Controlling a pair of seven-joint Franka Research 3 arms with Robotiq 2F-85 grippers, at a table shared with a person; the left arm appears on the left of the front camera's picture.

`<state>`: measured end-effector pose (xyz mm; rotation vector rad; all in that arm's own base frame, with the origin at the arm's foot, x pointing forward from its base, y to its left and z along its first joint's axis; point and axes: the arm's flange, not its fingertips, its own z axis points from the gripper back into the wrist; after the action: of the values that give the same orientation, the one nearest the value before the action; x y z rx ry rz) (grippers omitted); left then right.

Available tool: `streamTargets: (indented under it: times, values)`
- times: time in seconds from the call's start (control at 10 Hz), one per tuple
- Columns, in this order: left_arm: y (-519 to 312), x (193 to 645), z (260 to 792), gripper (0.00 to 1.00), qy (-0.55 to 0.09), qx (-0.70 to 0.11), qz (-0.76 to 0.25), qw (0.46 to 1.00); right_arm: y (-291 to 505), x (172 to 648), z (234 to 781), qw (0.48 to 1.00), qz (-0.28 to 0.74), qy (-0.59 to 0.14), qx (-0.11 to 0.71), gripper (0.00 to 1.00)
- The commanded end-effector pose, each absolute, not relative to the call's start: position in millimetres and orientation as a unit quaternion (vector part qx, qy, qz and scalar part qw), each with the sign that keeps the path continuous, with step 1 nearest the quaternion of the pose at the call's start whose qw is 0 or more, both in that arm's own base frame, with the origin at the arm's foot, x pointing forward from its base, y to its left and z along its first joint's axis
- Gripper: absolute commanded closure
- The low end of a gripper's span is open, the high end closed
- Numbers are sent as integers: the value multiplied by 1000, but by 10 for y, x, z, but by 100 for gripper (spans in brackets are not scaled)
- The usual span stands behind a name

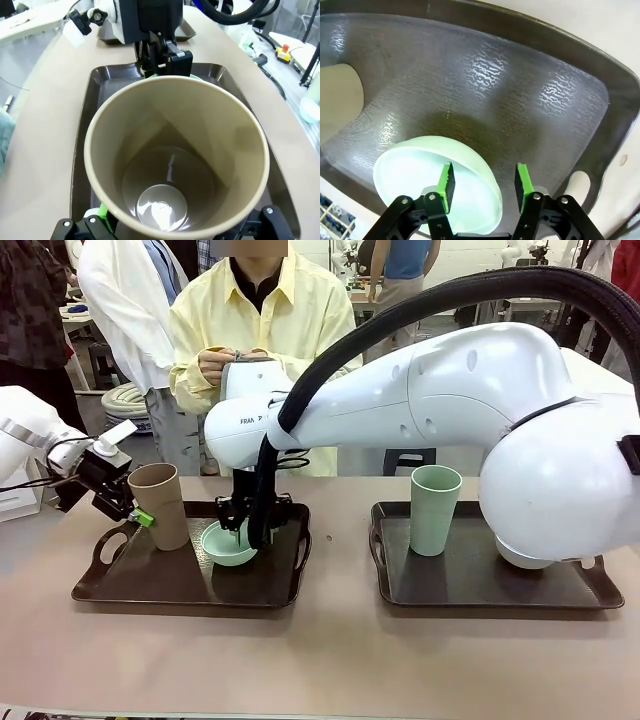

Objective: Set up a tray with a mat and arrange the tableware.
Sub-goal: Pick up the Picnic Bowl and Reusable plastic cup from the Handle tray in front of the human's position and hold them in the air.

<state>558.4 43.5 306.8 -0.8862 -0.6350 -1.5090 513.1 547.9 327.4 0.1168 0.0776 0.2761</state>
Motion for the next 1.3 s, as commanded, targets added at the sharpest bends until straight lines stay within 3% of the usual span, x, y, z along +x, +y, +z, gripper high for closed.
streamTargets:
  times: [0.0, 0.1, 0.2, 0.3, 0.4, 0.5, 0.7, 0.8, 0.9, 1.0, 1.1, 1.2]
  values:
    - [273, 5584, 3009, 2, -292, -376, -657, 584, 5545, 5120, 3339, 992, 120, 14, 34, 45]
    - [217, 5599, 2989, 2, -292, -377, -661, 579, 5541, 5102, 3351, 992, 120, 11, 32, 39]
    - [176, 5609, 2969, 10, -292, -378, -663, 577, 5540, 5088, 3350, 992, 121, 9, 28, 48]
    - [158, 5617, 2967, 61, -292, -380, -661, 577, 5539, 5088, 3342, 992, 124, 7, 27, 82]
    - [151, 5621, 2967, 69, -291, -379, -662, 577, 5527, 5082, 3335, 992, 124, 12, 25, 100]
    - [148, 5623, 2975, 100, -291, -379, -662, 578, 5523, 5077, 3330, 992, 123, 13, 22, 100]
    - [143, 5635, 2989, 100, -291, -379, -660, 579, 5524, 5071, 3329, 993, 118, 12, 17, 100]
    - [146, 5632, 2999, 73, -290, -378, -660, 581, 5523, 5065, 3328, 993, 116, 12, 15, 100]
    - [157, 5633, 3007, 73, -291, -378, -659, 582, 5518, 5065, 3327, 993, 114, 11, 14, 100]
    - [171, 5626, 3020, 100, -291, -375, -660, 582, 5520, 5058, 3330, 994, 112, 11, 11, 100]
    - [184, 5618, 3031, 74, -291, -374, -659, 584, 5516, 5055, 3333, 994, 111, 12, 9, 100]
    - [210, 5593, 3074, 100, -287, -371, -660, 587, 5492, 5042, 3356, 994, 109, 16, 7, 100]
